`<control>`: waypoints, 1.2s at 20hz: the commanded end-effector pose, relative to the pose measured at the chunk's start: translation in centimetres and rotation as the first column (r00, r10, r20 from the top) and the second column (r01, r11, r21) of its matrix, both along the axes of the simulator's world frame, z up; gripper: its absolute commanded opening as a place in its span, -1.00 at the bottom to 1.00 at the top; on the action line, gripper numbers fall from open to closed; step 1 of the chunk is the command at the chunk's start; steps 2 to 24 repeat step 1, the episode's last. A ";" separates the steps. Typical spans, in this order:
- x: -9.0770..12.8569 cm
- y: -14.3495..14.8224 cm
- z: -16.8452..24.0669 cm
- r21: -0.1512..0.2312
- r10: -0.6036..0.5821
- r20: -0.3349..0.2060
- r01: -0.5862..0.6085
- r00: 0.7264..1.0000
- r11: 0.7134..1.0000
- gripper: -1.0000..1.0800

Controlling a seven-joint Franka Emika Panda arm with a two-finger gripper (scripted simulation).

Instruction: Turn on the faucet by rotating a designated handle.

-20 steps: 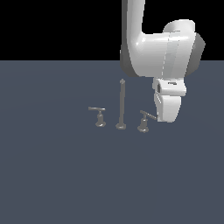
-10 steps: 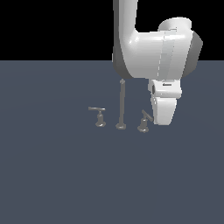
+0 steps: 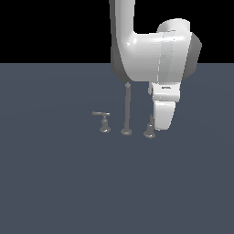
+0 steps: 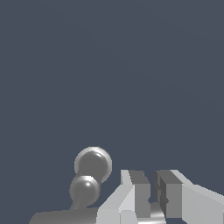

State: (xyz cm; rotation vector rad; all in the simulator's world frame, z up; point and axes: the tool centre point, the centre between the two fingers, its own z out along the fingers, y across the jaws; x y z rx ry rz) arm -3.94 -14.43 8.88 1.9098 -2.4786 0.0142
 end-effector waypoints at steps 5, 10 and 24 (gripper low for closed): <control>1.2 4.4 0.0 0.014 0.061 0.004 -0.061 0.998 0.998 -1.00; 1.2 4.4 0.0 0.014 0.061 0.004 -0.061 0.998 0.998 -1.00; 1.2 4.4 0.0 0.014 0.061 0.004 -0.061 0.998 0.998 -1.00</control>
